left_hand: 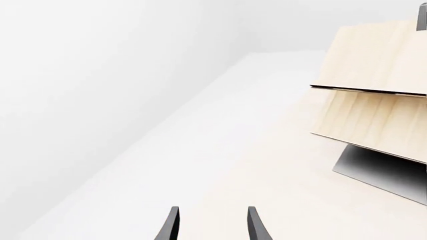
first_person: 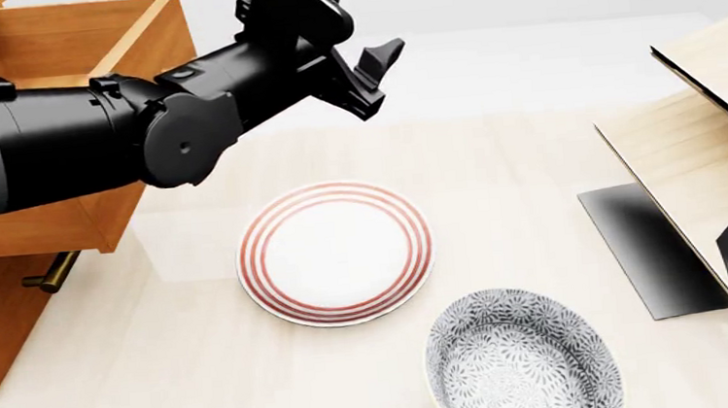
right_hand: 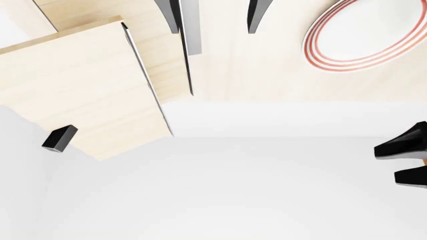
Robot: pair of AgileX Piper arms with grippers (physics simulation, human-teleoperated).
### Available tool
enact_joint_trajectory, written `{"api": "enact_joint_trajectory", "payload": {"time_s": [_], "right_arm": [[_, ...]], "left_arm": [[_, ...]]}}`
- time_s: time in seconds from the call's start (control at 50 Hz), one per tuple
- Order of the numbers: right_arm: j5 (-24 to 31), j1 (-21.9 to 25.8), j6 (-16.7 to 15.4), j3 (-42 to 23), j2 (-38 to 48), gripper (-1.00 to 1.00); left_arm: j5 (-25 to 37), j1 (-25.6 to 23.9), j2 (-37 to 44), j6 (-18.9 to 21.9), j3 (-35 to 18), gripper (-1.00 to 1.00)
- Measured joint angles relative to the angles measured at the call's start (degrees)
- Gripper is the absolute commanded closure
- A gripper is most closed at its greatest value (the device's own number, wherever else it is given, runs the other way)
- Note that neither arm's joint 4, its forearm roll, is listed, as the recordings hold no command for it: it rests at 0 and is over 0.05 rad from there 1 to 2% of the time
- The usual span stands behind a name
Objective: Close the top drawer of the cabinet.
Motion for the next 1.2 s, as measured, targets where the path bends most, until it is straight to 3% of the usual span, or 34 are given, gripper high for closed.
{"api": "enact_joint_trajectory", "payload": {"time_s": [0.7, 1.2], "right_arm": [[0.00, 0.00, 0.00, 0.00, 0.00, -1.00], [0.00, 0.00, 0.00, 0.00, 0.00, -1.00]], "left_arm": [[-3.24, 8.66, 3.64, -1.87, 6.24, -1.00], [-2.76, 14.62, 0.49, -2.74, 9.81, -1.00]]}}
